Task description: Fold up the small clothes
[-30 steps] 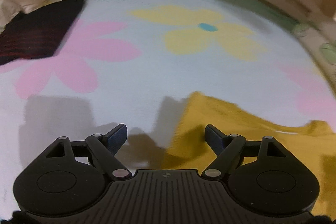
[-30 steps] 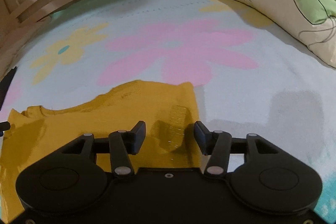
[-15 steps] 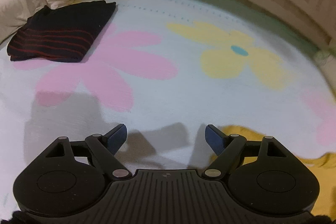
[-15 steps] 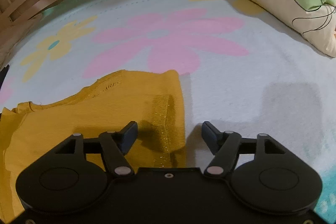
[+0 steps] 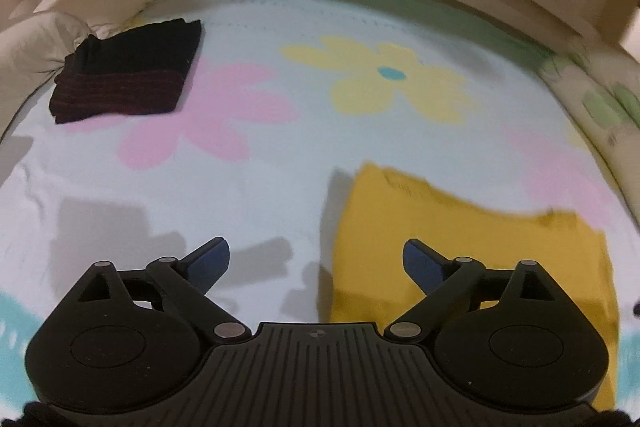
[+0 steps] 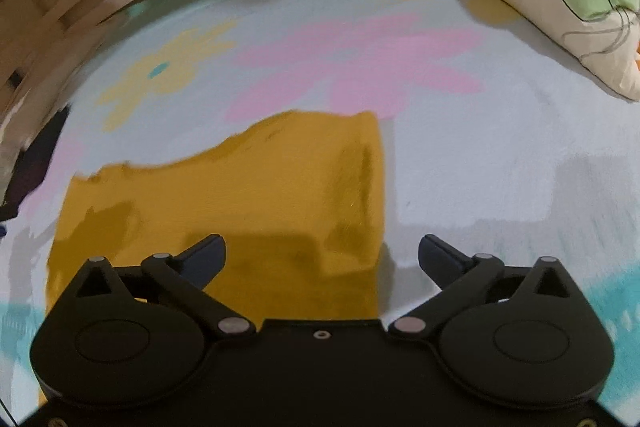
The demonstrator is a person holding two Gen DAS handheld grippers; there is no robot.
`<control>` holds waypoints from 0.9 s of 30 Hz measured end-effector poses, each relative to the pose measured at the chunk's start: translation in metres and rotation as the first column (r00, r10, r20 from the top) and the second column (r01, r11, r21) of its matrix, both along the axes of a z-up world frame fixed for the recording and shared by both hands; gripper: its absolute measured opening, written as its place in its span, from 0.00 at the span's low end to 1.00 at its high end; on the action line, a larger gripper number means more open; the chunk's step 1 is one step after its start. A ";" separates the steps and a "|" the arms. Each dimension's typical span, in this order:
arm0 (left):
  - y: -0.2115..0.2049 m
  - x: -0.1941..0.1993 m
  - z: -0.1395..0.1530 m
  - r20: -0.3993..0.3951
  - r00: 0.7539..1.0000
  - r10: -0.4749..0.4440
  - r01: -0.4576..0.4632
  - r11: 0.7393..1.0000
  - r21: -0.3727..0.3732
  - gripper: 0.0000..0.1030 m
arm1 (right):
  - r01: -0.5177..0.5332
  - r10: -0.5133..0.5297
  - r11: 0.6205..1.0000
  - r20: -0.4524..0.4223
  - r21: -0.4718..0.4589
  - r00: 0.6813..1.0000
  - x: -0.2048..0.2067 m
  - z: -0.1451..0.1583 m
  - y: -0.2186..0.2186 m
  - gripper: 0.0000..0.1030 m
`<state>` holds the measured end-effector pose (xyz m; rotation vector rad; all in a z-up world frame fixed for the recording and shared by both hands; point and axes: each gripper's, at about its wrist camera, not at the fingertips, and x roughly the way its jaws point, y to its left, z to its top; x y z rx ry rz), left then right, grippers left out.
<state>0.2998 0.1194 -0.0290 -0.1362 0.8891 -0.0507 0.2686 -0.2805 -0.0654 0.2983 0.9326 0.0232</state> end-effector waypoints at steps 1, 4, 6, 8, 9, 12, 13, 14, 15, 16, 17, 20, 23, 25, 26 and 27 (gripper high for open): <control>-0.001 -0.008 0.001 -0.002 1.000 -0.016 0.016 1.000 0.004 0.92 | -0.016 0.016 1.000 -0.004 -0.005 1.000 -0.007 0.002 0.004 1.00; -0.008 -0.037 0.005 -0.010 0.998 -0.067 0.067 0.997 0.027 0.92 | -0.049 0.049 0.999 0.004 -0.013 0.999 -0.030 0.010 0.013 1.00; -0.013 -0.055 0.008 -0.008 0.995 -0.101 0.102 0.994 0.050 0.92 | -0.045 0.045 0.999 0.024 0.007 0.999 -0.049 0.015 0.017 1.00; -0.016 -0.071 0.009 -0.012 0.991 -0.130 0.131 0.989 0.063 0.92 | -0.035 0.033 0.999 0.032 0.042 0.999 -0.070 0.016 0.019 1.00; -0.017 -0.079 0.009 -0.013 0.990 -0.142 0.143 0.988 0.063 0.92 | -0.030 0.028 0.998 0.037 0.053 0.999 -0.078 0.017 0.019 1.00; -0.018 -0.103 0.007 -0.016 0.987 -0.161 0.161 0.986 0.045 0.92 | -0.013 0.009 0.997 0.050 0.082 0.999 -0.106 0.014 0.023 1.00; -0.018 -0.110 0.005 -0.020 0.986 -0.167 0.167 0.985 0.037 0.92 | -0.011 0.007 0.995 0.048 0.095 0.999 -0.118 0.011 0.024 1.00; -0.019 -0.118 0.001 -0.028 0.984 -0.177 0.178 0.984 0.033 0.92 | -0.010 0.006 0.994 0.043 0.106 0.999 -0.124 0.010 0.024 1.00; -0.020 -0.126 -0.003 -0.038 0.982 -0.186 0.188 0.982 0.030 0.92 | -0.010 0.006 0.993 0.033 0.117 0.999 -0.132 0.006 0.025 1.00; -0.021 -0.135 -0.008 -0.050 0.979 -0.197 0.198 0.980 0.024 0.92 | -0.012 0.009 0.992 0.024 0.125 1.000 -0.141 0.002 0.026 1.00; -0.021 -0.142 -0.013 -0.063 0.977 -0.205 0.206 0.978 0.016 0.92 | -0.017 0.015 0.992 0.017 0.125 1.000 -0.147 -0.002 0.028 1.00; -0.019 -0.160 -0.025 -0.100 0.971 -0.219 0.219 0.976 -0.011 0.92 | -0.024 0.027 0.992 -0.016 0.121 1.000 -0.163 -0.011 0.030 1.00; -0.014 -0.177 -0.035 -0.119 0.966 -0.227 0.226 0.974 -0.022 0.92 | -0.022 0.026 0.991 -0.031 0.134 0.999 -0.180 -0.015 0.030 1.00; -0.011 -0.185 -0.039 -0.124 0.965 -0.233 0.231 0.972 -0.030 0.92 | -0.017 0.024 0.991 -0.052 0.129 0.998 -0.189 -0.017 0.028 1.00; -0.009 -0.188 -0.040 -0.126 0.965 -0.231 0.229 0.973 -0.031 0.92 | -0.014 0.022 0.992 -0.063 0.125 0.998 -0.195 -0.018 0.027 1.00; -0.007 -0.192 -0.041 -0.126 0.965 -0.230 0.228 0.973 -0.032 0.92 | -0.012 0.021 0.992 -0.075 0.122 0.997 -0.198 -0.020 0.026 1.00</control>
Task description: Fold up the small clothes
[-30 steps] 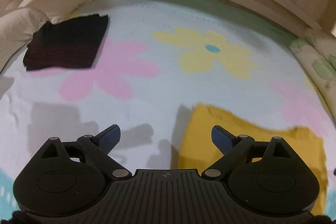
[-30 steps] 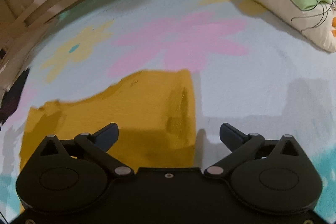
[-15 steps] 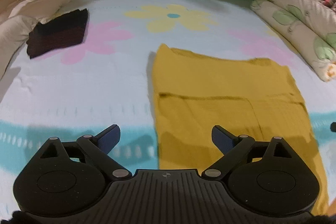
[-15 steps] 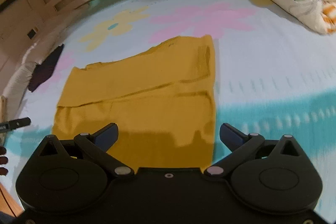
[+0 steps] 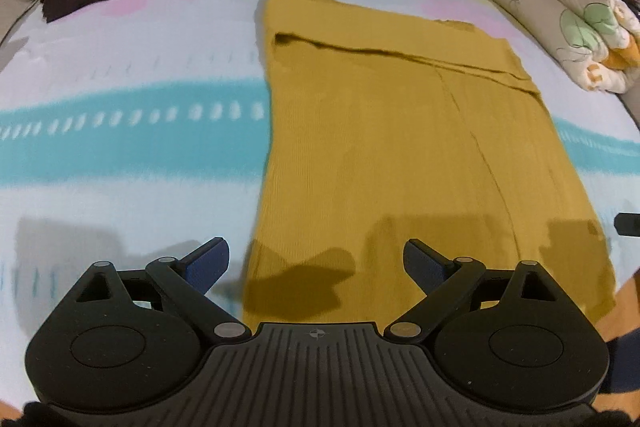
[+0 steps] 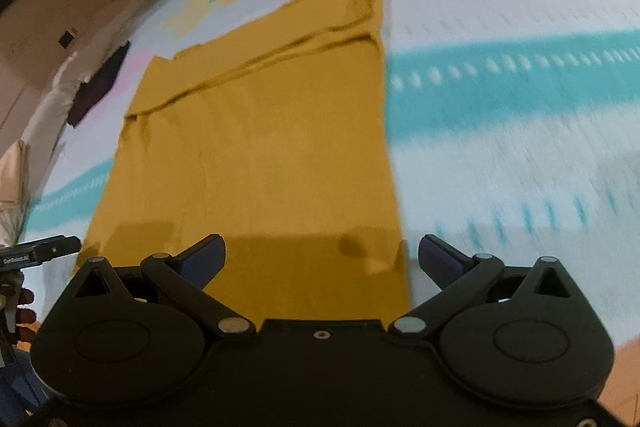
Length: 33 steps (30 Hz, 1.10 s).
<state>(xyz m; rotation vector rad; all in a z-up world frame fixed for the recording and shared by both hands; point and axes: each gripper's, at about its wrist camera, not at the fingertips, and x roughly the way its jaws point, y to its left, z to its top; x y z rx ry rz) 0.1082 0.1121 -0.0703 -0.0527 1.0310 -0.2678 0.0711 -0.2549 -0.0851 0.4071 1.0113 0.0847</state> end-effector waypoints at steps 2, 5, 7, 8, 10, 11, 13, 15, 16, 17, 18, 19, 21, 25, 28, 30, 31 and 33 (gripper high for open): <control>0.003 -0.006 -0.003 -0.008 1.000 0.001 -0.001 1.000 -0.008 0.92 | 0.004 -0.004 1.000 -0.028 0.005 1.000 -0.006 -0.004 -0.003 1.00; 0.005 -0.014 -0.008 -0.032 0.999 -0.001 0.001 1.000 -0.030 0.92 | 0.010 -0.007 0.999 -0.076 0.030 0.997 -0.013 -0.012 -0.006 1.00; 0.005 -0.015 -0.014 -0.063 0.998 0.000 -0.003 0.999 -0.047 0.92 | -0.002 0.008 0.998 -0.109 0.056 0.994 -0.014 -0.018 -0.006 1.00; 0.005 -0.014 -0.018 -0.085 0.996 0.001 -0.006 0.999 -0.053 0.92 | -0.012 0.020 0.998 -0.123 0.067 0.992 -0.014 -0.021 -0.005 1.00; 0.002 -0.014 -0.023 -0.083 0.997 -0.009 0.006 0.999 -0.037 0.97 | -0.035 0.047 0.996 -0.152 0.083 0.987 -0.013 -0.027 0.000 1.00; -0.002 -0.013 -0.023 -0.083 0.996 -0.022 0.020 0.999 -0.025 0.99 | -0.044 0.057 0.995 -0.166 0.085 0.984 -0.013 -0.031 0.002 1.00; -0.007 -0.012 -0.026 -0.081 0.996 -0.024 0.023 1.000 -0.005 0.99 | -0.055 0.067 0.996 -0.177 0.070 0.982 -0.012 -0.034 0.006 1.00; -0.011 -0.012 -0.028 -0.080 0.996 -0.027 0.028 0.999 0.018 0.99 | -0.063 0.072 0.996 -0.178 0.056 0.981 -0.011 -0.035 0.009 1.00; -0.013 -0.011 -0.029 -0.080 0.996 -0.026 0.028 0.999 0.029 0.99 | -0.068 0.076 0.996 -0.178 0.049 0.981 -0.011 -0.035 0.010 1.00; -0.015 -0.011 -0.029 -0.079 0.997 -0.023 0.026 0.999 0.037 0.99 | -0.072 0.079 0.996 -0.179 0.044 0.981 -0.011 -0.036 0.011 1.00; -0.016 -0.011 -0.030 -0.077 0.997 -0.018 0.021 0.999 0.042 0.99 | -0.076 0.081 0.996 -0.178 0.038 0.981 -0.012 -0.036 0.013 1.00; -0.016 -0.012 -0.030 -0.073 0.997 -0.011 0.014 0.999 0.045 0.99 | -0.078 0.083 0.996 -0.179 0.034 0.980 -0.012 -0.036 0.013 1.00; -0.017 -0.014 -0.031 -0.066 0.998 0.000 0.003 0.999 0.052 0.99 | -0.083 0.085 0.996 -0.177 0.022 0.980 -0.012 -0.036 0.015 1.00; -0.022 -0.016 -0.032 -0.052 0.999 0.011 -0.006 0.997 0.082 0.99 | -0.079 0.079 0.997 -0.175 0.007 0.981 -0.013 -0.036 0.017 1.00; -0.027 -0.020 -0.032 -0.042 0.999 0.017 -0.013 0.994 0.108 0.99 | -0.067 0.065 0.998 -0.174 -0.005 0.983 -0.013 -0.037 0.021 1.00; -0.028 -0.020 -0.032 -0.037 0.999 0.024 -0.019 0.993 0.118 0.99 | -0.069 0.065 0.997 -0.174 -0.018 0.983 -0.012 -0.037 0.023 1.00; -0.028 -0.021 -0.032 -0.035 0.999 0.028 -0.023 0.993 0.118 0.99 | -0.070 0.064 0.997 -0.173 -0.026 0.983 -0.012 -0.037 0.023 1.00; -0.028 -0.020 -0.031 -0.039 0.999 0.036 -0.031 0.993 0.117 0.99 | -0.072 0.064 0.997 -0.175 -0.037 0.983 -0.011 -0.037 0.025 1.00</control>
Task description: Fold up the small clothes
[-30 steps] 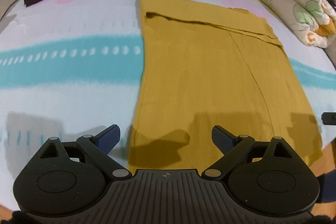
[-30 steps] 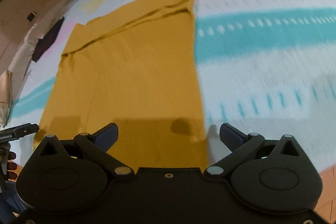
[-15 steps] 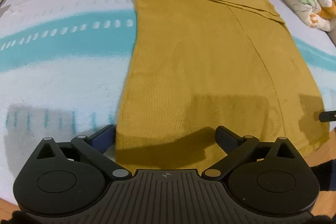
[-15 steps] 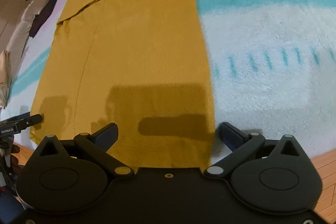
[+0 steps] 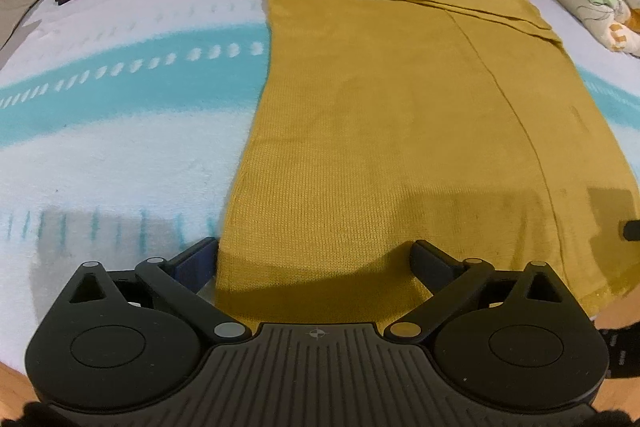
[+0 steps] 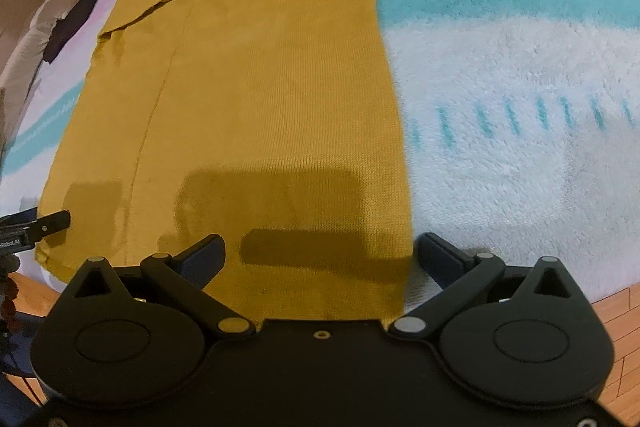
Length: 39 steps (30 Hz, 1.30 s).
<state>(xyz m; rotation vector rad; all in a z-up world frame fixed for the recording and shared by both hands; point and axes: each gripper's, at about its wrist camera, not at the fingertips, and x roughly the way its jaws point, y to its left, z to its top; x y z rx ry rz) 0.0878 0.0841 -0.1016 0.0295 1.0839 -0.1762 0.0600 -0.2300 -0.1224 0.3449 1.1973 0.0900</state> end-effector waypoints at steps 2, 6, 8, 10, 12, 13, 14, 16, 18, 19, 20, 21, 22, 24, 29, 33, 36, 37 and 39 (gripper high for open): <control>-0.001 0.001 0.001 -0.011 1.000 0.002 -0.002 1.000 0.005 0.99 | 0.000 0.000 1.000 -0.002 -0.007 1.000 0.002 -0.001 0.006 1.00; -0.002 0.002 0.003 -0.032 0.999 -0.001 0.002 1.000 0.015 0.98 | -0.002 0.002 1.000 -0.003 -0.010 1.000 0.003 -0.001 0.004 1.00; -0.001 0.003 0.003 -0.034 0.999 0.001 0.000 1.000 0.011 0.98 | -0.001 0.001 1.000 -0.003 -0.006 1.000 0.003 -0.001 0.003 1.00; -0.001 0.003 0.003 -0.033 0.999 -0.002 0.002 1.000 0.015 0.96 | -0.001 0.001 1.000 -0.004 -0.002 1.000 0.004 -0.001 0.003 1.00; -0.001 0.002 0.004 -0.029 1.000 0.001 0.000 1.000 0.019 0.93 | -0.001 0.001 1.000 -0.005 0.000 1.000 0.004 -0.001 0.002 1.00; -0.001 0.002 0.004 -0.027 1.000 0.003 -0.002 1.000 0.018 0.90 | -0.002 0.002 1.000 -0.005 0.000 1.000 0.004 -0.001 0.001 1.00; -0.001 0.001 0.005 -0.023 1.000 0.007 -0.007 1.000 0.015 0.87 | -0.003 0.003 1.000 -0.005 -0.001 1.000 0.004 -0.001 0.001 1.00; 0.003 -0.002 0.009 -0.006 1.000 0.020 -0.019 1.000 0.009 0.66 | -0.006 0.006 1.000 -0.006 -0.002 1.000 0.003 -0.001 0.000 1.00; 0.009 -0.004 0.014 0.008 1.000 0.029 -0.029 0.999 -0.018 0.38 | -0.007 0.007 1.000 -0.007 -0.002 1.000 0.003 -0.001 -0.002 1.00; 0.013 -0.004 0.017 0.003 0.999 0.037 -0.037 0.999 -0.040 0.26 | -0.006 0.006 1.000 -0.007 -0.002 1.000 0.003 -0.001 -0.001 1.00; 0.017 -0.004 0.018 -0.005 0.999 0.048 -0.048 0.997 -0.060 0.23 | -0.006 0.006 1.000 -0.007 -0.002 1.000 0.003 -0.001 -0.001 1.00; 0.021 -0.004 0.018 -0.016 0.998 0.060 -0.061 0.995 -0.083 0.21 | -0.006 0.006 1.000 -0.007 -0.002 1.000 0.003 -0.001 -0.001 1.00; 0.024 -0.003 0.018 -0.023 0.997 0.072 -0.074 0.992 -0.102 0.20 | -0.006 0.006 1.000 -0.007 -0.003 1.000 0.003 -0.001 0.000 1.00; 0.029 -0.001 0.018 -0.037 0.996 0.087 -0.091 0.987 -0.133 0.18 | -0.009 0.009 1.000 -0.006 -0.007 1.000 0.003 -0.001 0.001 1.00; 0.033 0.000 0.018 -0.044 0.995 0.085 -0.091 0.985 -0.146 0.18 | -0.008 0.008 1.000 -0.007 0.004 1.000 0.001 -0.001 0.001 1.00; 0.039 0.001 0.016 -0.068 0.991 0.111 -0.121 0.978 -0.171 0.18 | 0.003 -0.003 0.999 -0.013 0.046 1.000 0.000 0.000 -0.007 1.00; 0.046 0.001 0.013 -0.090 0.988 0.129 -0.142 0.975 -0.168 0.19 | -0.001 0.002 0.998 -0.010 0.060 1.000 -0.002 0.001 -0.012 1.00; 0.047 -0.001 0.012 -0.093 0.987 0.131 -0.145 0.975 -0.167 0.19 | -0.002 0.002 0.998 -0.010 0.062 1.000 -0.002 0.001 -0.013 1.00; 0.050 -0.003 0.011 -0.106 0.984 0.140 -0.156 0.974 -0.163 0.19 | 0.000 0.001 0.998 -0.009 0.069 1.000 -0.003 0.002 -0.015 1.00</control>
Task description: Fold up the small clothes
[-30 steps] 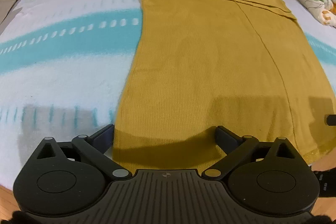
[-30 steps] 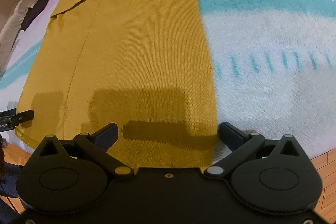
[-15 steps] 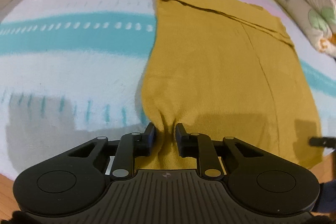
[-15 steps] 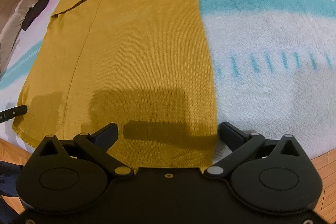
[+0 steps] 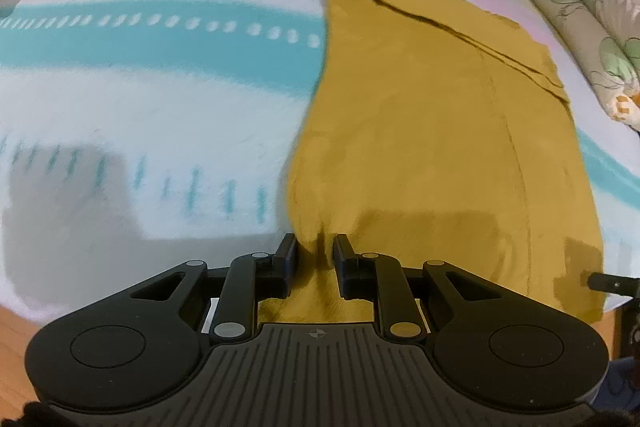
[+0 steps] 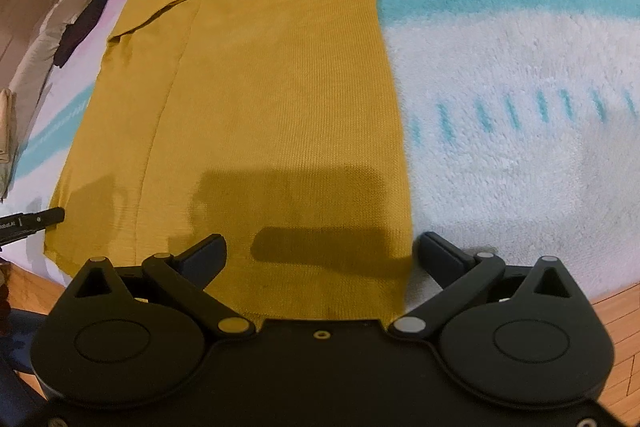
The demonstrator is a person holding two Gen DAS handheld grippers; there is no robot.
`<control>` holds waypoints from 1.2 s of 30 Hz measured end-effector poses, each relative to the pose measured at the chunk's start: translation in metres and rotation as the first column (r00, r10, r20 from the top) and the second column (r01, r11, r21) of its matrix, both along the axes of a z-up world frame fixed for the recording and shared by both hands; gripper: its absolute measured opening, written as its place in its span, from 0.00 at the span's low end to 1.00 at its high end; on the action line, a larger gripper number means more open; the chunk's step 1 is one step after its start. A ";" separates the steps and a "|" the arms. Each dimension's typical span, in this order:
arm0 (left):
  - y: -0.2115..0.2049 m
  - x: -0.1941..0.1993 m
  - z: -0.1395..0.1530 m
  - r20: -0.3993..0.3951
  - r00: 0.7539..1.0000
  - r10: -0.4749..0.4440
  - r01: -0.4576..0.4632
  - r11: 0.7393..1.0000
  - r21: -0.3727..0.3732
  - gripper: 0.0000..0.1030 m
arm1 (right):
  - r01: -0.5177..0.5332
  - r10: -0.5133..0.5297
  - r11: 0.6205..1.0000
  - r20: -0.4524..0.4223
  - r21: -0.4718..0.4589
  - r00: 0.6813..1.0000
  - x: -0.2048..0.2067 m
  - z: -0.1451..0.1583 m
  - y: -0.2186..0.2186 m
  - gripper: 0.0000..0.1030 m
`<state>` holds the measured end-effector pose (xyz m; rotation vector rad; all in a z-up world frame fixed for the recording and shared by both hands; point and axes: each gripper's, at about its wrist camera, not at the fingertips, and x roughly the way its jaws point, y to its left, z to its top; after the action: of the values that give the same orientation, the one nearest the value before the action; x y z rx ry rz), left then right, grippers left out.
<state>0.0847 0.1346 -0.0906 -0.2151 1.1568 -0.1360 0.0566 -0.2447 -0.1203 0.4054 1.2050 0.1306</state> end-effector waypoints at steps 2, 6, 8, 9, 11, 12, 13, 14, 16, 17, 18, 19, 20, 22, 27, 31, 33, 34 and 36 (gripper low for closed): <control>0.006 -0.001 0.000 -0.008 1.000 0.024 -0.024 1.000 -0.010 0.19 | 0.004 -0.004 1.000 -0.001 0.009 1.000 0.000 0.001 -0.002 1.00; 0.016 -0.001 -0.002 -0.018 0.998 0.068 -0.068 0.997 -0.040 0.19 | 0.006 -0.006 1.000 0.000 0.029 1.000 -0.002 0.001 -0.006 1.00; 0.017 -0.001 -0.003 -0.019 0.998 0.063 -0.064 0.997 -0.046 0.18 | 0.007 -0.007 0.999 0.000 0.037 1.000 -0.002 0.001 -0.009 1.00; 0.015 -0.001 -0.004 -0.017 0.999 0.051 -0.051 0.998 -0.044 0.18 | 0.007 -0.007 0.999 0.000 0.038 1.000 -0.002 0.001 -0.009 1.00; 0.012 -0.002 -0.003 -0.004 1.000 0.022 -0.022 0.997 -0.072 0.09 | 0.001 0.000 0.999 -0.003 0.037 1.000 -0.002 0.002 -0.010 1.00; 0.013 -0.002 -0.004 -0.003 1.000 0.011 -0.011 0.993 -0.117 0.04 | -0.005 0.005 0.999 -0.004 0.036 1.000 -0.002 0.002 -0.010 1.00; 0.014 -0.002 -0.006 -0.006 1.000 0.009 -0.010 0.987 -0.162 0.04 | -0.009 0.009 0.999 -0.004 0.036 1.000 -0.002 0.003 -0.010 1.00; 0.013 -0.002 -0.006 0.002 1.000 0.011 -0.010 0.984 -0.179 0.04 | -0.011 0.011 0.999 -0.004 0.032 1.000 -0.003 0.003 -0.011 0.96; 0.010 -0.002 -0.003 0.032 0.999 0.011 -0.006 0.989 -0.150 0.04 | -0.006 0.006 1.000 0.005 0.012 1.000 -0.004 0.007 -0.013 0.80; 0.012 -0.002 -0.001 0.048 0.999 0.019 -0.011 0.988 -0.152 0.04 | 0.000 0.000 1.000 0.013 0.009 1.000 -0.006 0.009 -0.017 0.62; 0.012 -0.002 0.001 0.065 0.997 0.034 -0.023 0.986 -0.166 0.04 | 0.016 -0.016 1.000 0.020 0.025 1.000 -0.007 0.010 -0.022 0.53; 0.014 -0.003 0.005 0.087 0.995 0.050 -0.034 0.984 -0.177 0.04 | 0.039 -0.041 0.995 0.023 0.089 0.999 -0.007 0.009 -0.030 0.25; 0.016 -0.002 0.009 0.112 0.992 0.065 -0.044 0.983 -0.180 0.04 | 0.061 -0.066 0.987 0.027 0.149 0.997 -0.008 0.008 -0.035 0.15; 0.018 -0.002 0.018 0.159 0.983 0.094 -0.062 0.979 -0.196 0.04 | 0.091 -0.106 0.975 0.063 0.205 0.992 -0.009 0.011 -0.042 0.15; 0.021 0.002 0.026 0.196 0.969 0.147 -0.101 0.968 -0.228 0.04 | 0.092 -0.151 0.949 0.179 0.301 0.972 -0.009 0.027 -0.046 0.15; 0.024 0.007 0.035 0.223 0.957 0.188 -0.127 0.957 -0.262 0.04 | 0.083 -0.190 0.932 0.282 0.352 0.941 -0.009 0.042 -0.048 0.15; 0.024 0.011 0.043 0.237 0.949 0.208 -0.136 0.948 -0.288 0.04 | 0.089 -0.219 0.919 0.310 0.385 0.925 -0.007 0.045 -0.051 0.15; 0.023 0.014 0.048 0.246 0.945 0.216 -0.139 0.945 -0.297 0.04 | 0.097 -0.239 0.912 0.321 0.399 0.917 -0.003 0.047 -0.049 0.15; 0.021 0.023 0.059 0.269 0.938 0.219 -0.136 0.946 -0.294 0.04 | 0.114 -0.271 0.902 0.341 0.416 0.900 0.005 0.053 -0.048 0.15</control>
<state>0.1077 0.1552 -0.0312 -0.5254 0.8084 -0.1602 0.0611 -0.2931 -0.0668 0.8080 0.7285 0.2648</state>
